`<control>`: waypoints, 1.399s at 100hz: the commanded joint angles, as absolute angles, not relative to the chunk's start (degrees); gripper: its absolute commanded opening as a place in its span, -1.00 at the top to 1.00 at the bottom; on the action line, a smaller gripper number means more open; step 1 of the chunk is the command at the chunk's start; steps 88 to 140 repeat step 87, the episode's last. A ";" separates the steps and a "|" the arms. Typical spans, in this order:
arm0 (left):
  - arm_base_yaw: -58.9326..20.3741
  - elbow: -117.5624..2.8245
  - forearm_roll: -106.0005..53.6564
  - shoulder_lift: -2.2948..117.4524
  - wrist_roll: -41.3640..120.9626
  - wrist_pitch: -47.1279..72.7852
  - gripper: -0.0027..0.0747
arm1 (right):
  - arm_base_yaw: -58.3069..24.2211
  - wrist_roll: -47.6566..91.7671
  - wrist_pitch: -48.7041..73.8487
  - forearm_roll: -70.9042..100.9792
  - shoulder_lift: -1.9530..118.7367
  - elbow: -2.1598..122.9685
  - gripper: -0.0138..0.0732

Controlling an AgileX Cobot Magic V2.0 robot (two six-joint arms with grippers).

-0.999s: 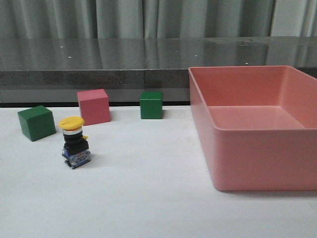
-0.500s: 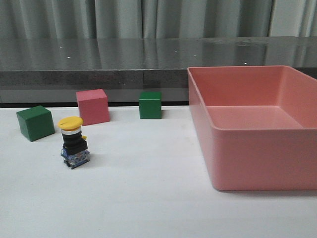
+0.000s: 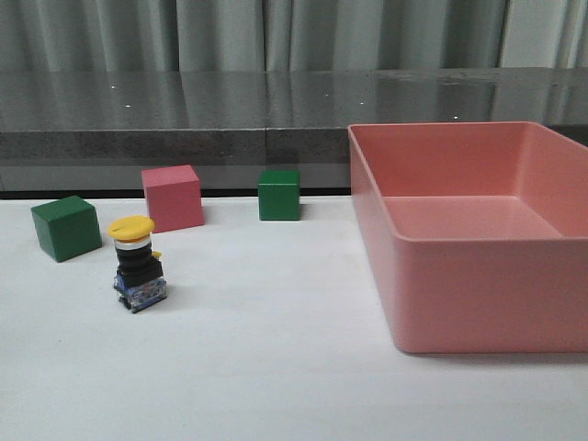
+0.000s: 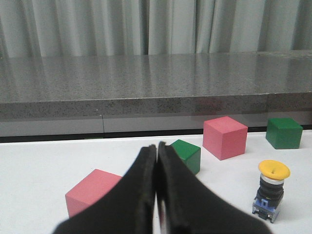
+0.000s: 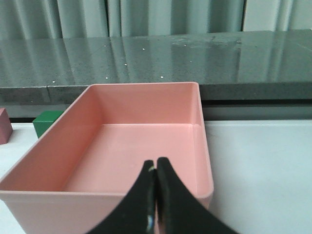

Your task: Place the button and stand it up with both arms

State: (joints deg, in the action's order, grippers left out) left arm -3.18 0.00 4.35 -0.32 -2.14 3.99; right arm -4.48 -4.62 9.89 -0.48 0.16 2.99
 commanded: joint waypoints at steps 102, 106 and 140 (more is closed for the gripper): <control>-2.93 2.50 3.97 -1.98 -2.81 -0.63 0.98 | -2.52 -3.13 0.36 1.49 -1.72 -0.71 0.82; -2.93 2.50 3.97 -1.98 -2.81 -0.63 0.98 | -2.52 -3.13 0.36 1.49 -1.72 -0.71 0.82; -2.93 2.50 3.97 -1.98 -2.81 -0.63 0.98 | -2.52 -3.13 0.36 1.49 -1.72 -0.71 0.82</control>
